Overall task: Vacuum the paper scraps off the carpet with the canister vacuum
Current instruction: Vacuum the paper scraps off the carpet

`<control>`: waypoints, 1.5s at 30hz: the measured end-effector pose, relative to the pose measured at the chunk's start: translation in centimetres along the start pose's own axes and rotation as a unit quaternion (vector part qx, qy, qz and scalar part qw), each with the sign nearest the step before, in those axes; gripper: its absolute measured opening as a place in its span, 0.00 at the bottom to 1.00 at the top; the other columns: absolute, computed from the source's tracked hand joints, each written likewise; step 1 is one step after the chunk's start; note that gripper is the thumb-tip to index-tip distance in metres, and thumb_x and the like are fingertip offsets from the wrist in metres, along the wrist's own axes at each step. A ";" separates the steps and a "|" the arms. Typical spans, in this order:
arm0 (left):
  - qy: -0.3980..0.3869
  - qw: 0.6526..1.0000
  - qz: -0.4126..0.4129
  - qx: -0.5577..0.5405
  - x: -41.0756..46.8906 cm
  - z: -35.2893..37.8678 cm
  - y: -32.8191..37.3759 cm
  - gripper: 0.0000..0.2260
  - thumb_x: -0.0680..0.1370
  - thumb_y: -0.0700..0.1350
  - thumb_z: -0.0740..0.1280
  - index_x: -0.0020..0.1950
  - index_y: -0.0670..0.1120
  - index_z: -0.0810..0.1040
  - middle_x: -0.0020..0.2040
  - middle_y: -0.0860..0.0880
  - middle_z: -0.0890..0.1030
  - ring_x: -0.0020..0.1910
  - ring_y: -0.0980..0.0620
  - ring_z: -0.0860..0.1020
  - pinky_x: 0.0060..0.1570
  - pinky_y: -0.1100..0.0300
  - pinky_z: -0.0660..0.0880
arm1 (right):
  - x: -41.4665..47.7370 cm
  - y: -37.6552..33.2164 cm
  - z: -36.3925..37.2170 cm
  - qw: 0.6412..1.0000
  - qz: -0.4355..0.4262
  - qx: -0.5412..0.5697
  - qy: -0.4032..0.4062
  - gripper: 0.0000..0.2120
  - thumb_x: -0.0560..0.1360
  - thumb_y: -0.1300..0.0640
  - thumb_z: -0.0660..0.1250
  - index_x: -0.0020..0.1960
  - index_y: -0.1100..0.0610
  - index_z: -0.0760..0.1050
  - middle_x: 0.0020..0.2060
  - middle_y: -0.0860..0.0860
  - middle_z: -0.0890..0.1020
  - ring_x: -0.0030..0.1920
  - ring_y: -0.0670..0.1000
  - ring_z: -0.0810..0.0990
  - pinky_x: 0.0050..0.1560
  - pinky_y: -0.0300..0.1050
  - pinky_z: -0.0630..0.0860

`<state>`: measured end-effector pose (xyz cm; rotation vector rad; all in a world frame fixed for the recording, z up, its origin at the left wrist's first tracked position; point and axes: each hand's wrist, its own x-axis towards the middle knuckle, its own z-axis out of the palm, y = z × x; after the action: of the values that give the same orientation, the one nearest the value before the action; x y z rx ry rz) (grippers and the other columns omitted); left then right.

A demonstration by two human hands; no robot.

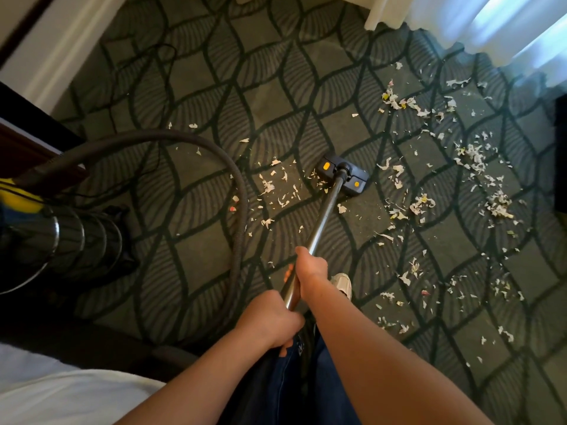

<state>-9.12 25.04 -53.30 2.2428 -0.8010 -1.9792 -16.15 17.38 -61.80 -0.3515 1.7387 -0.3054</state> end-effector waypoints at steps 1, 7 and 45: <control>0.002 1.000 0.006 -0.004 0.0 0.1 -0.1 0.02 0.73 0.39 0.65 0.44 0.42 0.75 0.32 0.45 0.78 0.26 0.49 0.77 0.29 0.57 0.77 | -0.1 0.1 -0.1 1.000 -0.009 0.000 0.006 0.11 0.81 0.55 0.62 0.57 0.62 0.72 0.33 0.54 0.76 0.30 0.50 0.75 0.31 0.43 0.75; 0.018 0.998 0.048 -0.031 1.0 0.2 1.9 0.03 0.72 0.40 0.66 0.43 0.45 0.72 0.30 0.46 0.77 0.24 0.49 0.76 0.27 0.59 0.74 | 0.5 -3.3 -0.7 0.998 -0.054 0.017 0.021 0.12 0.80 0.55 0.63 0.58 0.62 0.71 0.33 0.54 0.75 0.29 0.50 0.74 0.32 0.45 0.75; 0.061 0.995 -0.008 -0.073 22.2 1.8 36.7 0.15 0.82 0.49 0.55 0.57 0.40 0.75 0.48 0.39 0.81 0.46 0.40 0.83 0.47 0.48 0.82 | 17.5 -31.1 -15.4 0.991 -0.013 -0.127 -0.041 0.18 0.79 0.49 0.65 0.53 0.65 0.76 0.31 0.56 0.78 0.26 0.52 0.76 0.29 0.43 0.77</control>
<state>-22.36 -15.12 -60.64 2.2649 -0.6074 -1.8211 -32.39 -17.94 -62.43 -0.5635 1.6966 -0.0862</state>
